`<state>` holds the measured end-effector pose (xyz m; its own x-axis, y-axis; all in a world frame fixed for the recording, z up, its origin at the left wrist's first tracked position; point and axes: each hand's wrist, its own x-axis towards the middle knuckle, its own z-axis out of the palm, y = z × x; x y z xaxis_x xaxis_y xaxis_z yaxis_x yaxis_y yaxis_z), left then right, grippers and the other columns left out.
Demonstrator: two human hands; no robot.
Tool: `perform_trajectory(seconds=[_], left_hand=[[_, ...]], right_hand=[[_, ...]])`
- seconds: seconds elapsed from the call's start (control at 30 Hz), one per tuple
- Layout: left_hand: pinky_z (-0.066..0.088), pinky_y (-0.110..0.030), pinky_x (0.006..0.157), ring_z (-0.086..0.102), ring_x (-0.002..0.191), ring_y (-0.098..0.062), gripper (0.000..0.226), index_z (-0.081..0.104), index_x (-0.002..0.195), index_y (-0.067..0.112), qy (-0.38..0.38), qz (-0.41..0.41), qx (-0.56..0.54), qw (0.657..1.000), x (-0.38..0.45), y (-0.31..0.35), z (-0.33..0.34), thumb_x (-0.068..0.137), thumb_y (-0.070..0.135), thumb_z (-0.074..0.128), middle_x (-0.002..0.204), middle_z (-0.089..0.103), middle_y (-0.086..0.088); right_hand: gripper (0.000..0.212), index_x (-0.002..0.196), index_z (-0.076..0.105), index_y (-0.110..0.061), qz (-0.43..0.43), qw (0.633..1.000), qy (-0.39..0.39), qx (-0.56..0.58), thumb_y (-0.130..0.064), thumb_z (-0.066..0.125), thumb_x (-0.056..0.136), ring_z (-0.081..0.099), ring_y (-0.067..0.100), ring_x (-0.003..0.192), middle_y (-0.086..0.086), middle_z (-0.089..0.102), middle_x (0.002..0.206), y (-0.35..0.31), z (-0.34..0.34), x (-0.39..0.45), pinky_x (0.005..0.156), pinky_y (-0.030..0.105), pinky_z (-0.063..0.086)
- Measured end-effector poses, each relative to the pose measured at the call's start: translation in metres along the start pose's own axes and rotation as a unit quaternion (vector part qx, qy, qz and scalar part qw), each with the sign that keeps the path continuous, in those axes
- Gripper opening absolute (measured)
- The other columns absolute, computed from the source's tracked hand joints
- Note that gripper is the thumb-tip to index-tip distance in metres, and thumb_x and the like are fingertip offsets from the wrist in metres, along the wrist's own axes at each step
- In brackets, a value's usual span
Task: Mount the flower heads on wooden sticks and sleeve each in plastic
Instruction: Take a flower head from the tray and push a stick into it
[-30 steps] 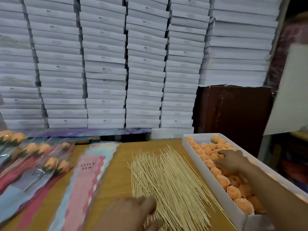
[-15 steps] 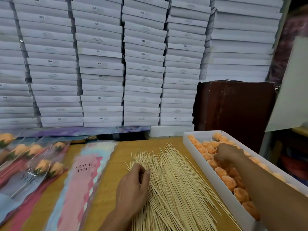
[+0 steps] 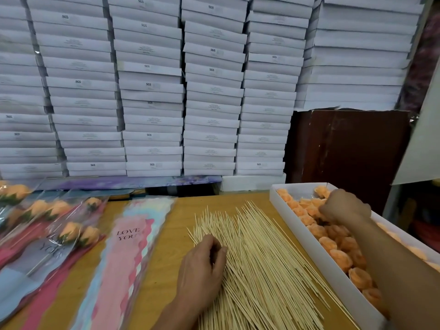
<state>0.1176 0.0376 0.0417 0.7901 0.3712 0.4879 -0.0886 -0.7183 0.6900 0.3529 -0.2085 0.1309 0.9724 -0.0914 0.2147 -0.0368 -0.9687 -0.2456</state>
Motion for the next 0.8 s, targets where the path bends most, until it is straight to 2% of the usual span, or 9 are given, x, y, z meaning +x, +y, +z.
perform_trajectory(seconds=[0.1, 0.17, 0.27, 0.37, 0.5, 0.6, 0.67, 0.73, 0.8], left_hand=[[0.036, -0.015, 0.055, 0.052, 0.066, -0.007, 0.016, 0.052, 0.086, 0.031, 0.011, 0.007, -0.008, 1.0, 0.0, 0.0, 0.001, 0.095, 0.029, 0.066, 0.066, 0.054, 0.01], [0.042, -0.012, 0.061, 0.057, 0.075, -0.004, 0.012, 0.059, 0.096, 0.031, 0.016, 0.013, -0.017, 1.0, 0.001, 0.0, 0.001, 0.092, 0.027, 0.07, 0.074, 0.059, 0.014], [0.052, -0.018, 0.075, 0.062, 0.086, -0.001, 0.033, 0.064, 0.119, 0.028, 0.013, 0.02, -0.038, 0.999, 0.0, -0.002, 0.002, 0.088, 0.026, 0.075, 0.096, 0.065, 0.016], [0.047, -0.008, 0.082, 0.059, 0.1, 0.006, 0.057, 0.055, 0.136, 0.033, 0.009, 0.029, -0.054, 0.998, 0.001, -0.003, 0.002, 0.085, 0.026, 0.079, 0.113, 0.063, 0.02], [0.045, -0.007, 0.083, 0.06, 0.103, 0.004, 0.065, 0.052, 0.137, 0.036, 0.001, 0.048, -0.074, 0.996, 0.002, -0.005, 0.003, 0.081, 0.021, 0.083, 0.113, 0.066, 0.021], [0.049, -0.014, 0.078, 0.062, 0.093, -0.002, 0.052, 0.062, 0.128, 0.037, 0.015, 0.053, -0.063, 0.996, 0.002, -0.007, 0.003, 0.082, 0.02, 0.081, 0.1, 0.068, 0.02], [0.052, -0.023, 0.074, 0.063, 0.088, -0.006, 0.039, 0.068, 0.118, 0.037, 0.021, 0.058, -0.056, 0.997, 0.003, -0.01, 0.002, 0.084, 0.021, 0.078, 0.094, 0.069, 0.02], [0.052, -0.022, 0.076, 0.063, 0.09, -0.005, 0.038, 0.069, 0.119, 0.034, 0.021, 0.05, -0.047, 0.997, 0.003, -0.012, 0.002, 0.085, 0.019, 0.076, 0.096, 0.069, 0.02], [0.052, -0.019, 0.078, 0.063, 0.091, -0.001, 0.035, 0.069, 0.12, 0.03, 0.021, 0.03, -0.041, 0.998, 0.004, -0.014, 0.001, 0.087, 0.019, 0.074, 0.097, 0.069, 0.02]], right_hand=[[0.009, 0.076, 0.06, -0.024, -0.061, 0.995, 0.031, 0.074, -0.021, 0.068, 0.08, 0.061, 0.018, 0.065, -0.002, 0.064, 0.068, -0.018, -0.016, -0.026, 0.06, 0.03, 0.042], [0.011, 0.075, 0.061, -0.028, -0.098, 0.986, 0.028, 0.135, -0.028, 0.07, 0.081, 0.061, 0.015, 0.065, -0.008, 0.065, 0.069, -0.033, -0.022, -0.05, 0.056, 0.028, 0.038], [0.015, 0.076, 0.062, -0.03, -0.159, 0.957, -0.034, 0.241, -0.033, 0.075, 0.082, 0.062, 0.012, 0.078, -0.012, 0.066, 0.082, -0.057, -0.018, -0.09, 0.07, 0.035, 0.052], [0.014, 0.078, 0.064, -0.03, -0.216, 0.923, -0.114, 0.298, -0.031, 0.077, 0.084, 0.063, 0.01, 0.085, -0.01, 0.066, 0.09, -0.08, -0.009, -0.123, 0.082, 0.041, 0.055], [0.012, 0.076, 0.067, -0.024, -0.236, 0.886, -0.194, 0.348, -0.027, 0.078, 0.08, 0.063, 0.014, 0.075, -0.006, 0.068, 0.079, -0.102, 0.005, -0.144, 0.076, 0.037, 0.052], [0.014, 0.07, 0.068, -0.022, -0.244, 0.873, -0.221, 0.359, -0.026, 0.078, 0.08, 0.063, 0.012, 0.067, -0.005, 0.069, 0.069, -0.105, 0.019, -0.148, 0.067, 0.032, 0.05], [0.018, 0.073, 0.07, -0.022, -0.255, 0.856, -0.241, 0.379, -0.032, 0.076, 0.086, 0.066, 0.011, 0.066, 0.0, 0.073, 0.073, -0.104, 0.028, -0.149, 0.065, 0.031, 0.053], [0.028, 0.076, 0.071, -0.021, -0.25, 0.843, -0.255, 0.403, -0.042, 0.068, 0.094, 0.066, 0.011, 0.062, 0.001, 0.075, 0.074, -0.103, 0.035, -0.148, 0.057, 0.023, 0.05], [0.034, 0.078, 0.073, -0.019, -0.226, 0.854, -0.234, 0.405, -0.042, 0.059, 0.1, 0.064, 0.008, 0.056, -0.002, 0.074, 0.069, -0.103, 0.042, -0.145, 0.052, 0.019, 0.046]])
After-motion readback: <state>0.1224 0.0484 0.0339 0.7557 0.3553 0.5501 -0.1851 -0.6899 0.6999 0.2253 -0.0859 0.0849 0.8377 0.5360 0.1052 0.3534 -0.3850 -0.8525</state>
